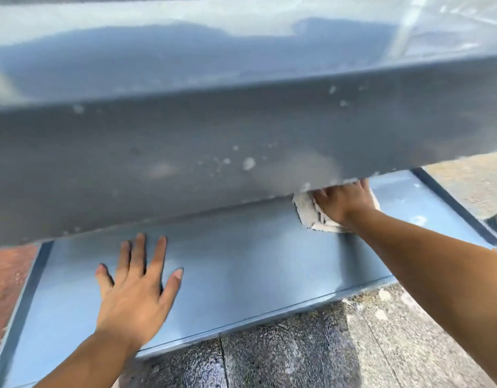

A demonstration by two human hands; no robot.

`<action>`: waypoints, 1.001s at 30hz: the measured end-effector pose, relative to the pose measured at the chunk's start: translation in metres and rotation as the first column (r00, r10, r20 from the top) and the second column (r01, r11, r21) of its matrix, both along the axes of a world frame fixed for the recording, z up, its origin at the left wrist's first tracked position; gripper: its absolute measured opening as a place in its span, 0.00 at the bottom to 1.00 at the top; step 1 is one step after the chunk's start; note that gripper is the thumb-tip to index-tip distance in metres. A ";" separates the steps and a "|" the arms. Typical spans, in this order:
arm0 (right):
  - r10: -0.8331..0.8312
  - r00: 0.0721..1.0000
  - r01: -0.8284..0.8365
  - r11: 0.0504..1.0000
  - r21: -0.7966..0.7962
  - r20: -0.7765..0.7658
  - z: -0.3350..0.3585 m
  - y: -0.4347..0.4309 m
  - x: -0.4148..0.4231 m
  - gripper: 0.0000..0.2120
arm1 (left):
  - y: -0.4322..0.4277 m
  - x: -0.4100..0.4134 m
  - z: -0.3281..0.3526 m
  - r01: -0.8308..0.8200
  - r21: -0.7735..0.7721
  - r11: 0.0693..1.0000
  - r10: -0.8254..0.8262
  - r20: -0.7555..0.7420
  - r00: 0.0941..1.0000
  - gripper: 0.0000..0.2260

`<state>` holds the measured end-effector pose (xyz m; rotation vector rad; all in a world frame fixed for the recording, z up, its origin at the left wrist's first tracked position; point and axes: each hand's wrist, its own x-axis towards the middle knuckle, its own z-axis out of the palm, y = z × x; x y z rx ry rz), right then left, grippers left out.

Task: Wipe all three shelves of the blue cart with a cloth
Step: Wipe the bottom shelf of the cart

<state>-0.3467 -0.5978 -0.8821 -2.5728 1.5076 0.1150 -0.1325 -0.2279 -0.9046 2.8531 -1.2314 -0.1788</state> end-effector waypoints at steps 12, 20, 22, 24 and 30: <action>0.004 0.985 0.004 0.999 0.047 -0.173 -0.002 0.069 -0.145 0.37 | -0.004 -0.005 0.013 0.021 0.047 0.999 -0.025 0.088 0.996 0.31; 0.563 0.826 -0.563 0.823 0.070 0.023 -0.008 0.127 -0.043 0.30 | -0.070 -0.072 0.014 0.281 -0.158 0.947 -0.275 0.056 0.960 0.26; 0.644 0.765 -0.643 0.765 0.022 -0.005 -0.009 0.118 -0.010 0.31 | -0.084 -0.079 0.015 0.309 -0.139 0.941 -0.307 0.040 0.951 0.21; 0.672 0.740 -0.673 0.739 -0.023 -0.029 -0.006 0.099 0.018 0.33 | -0.088 -0.081 0.017 0.343 -0.115 0.932 -0.343 0.019 0.939 0.26; 0.555 0.829 -0.550 0.832 -0.070 0.073 0.002 0.040 0.075 0.31 | -0.089 -0.078 0.013 0.489 -0.027 0.872 -0.490 -0.050 0.870 0.30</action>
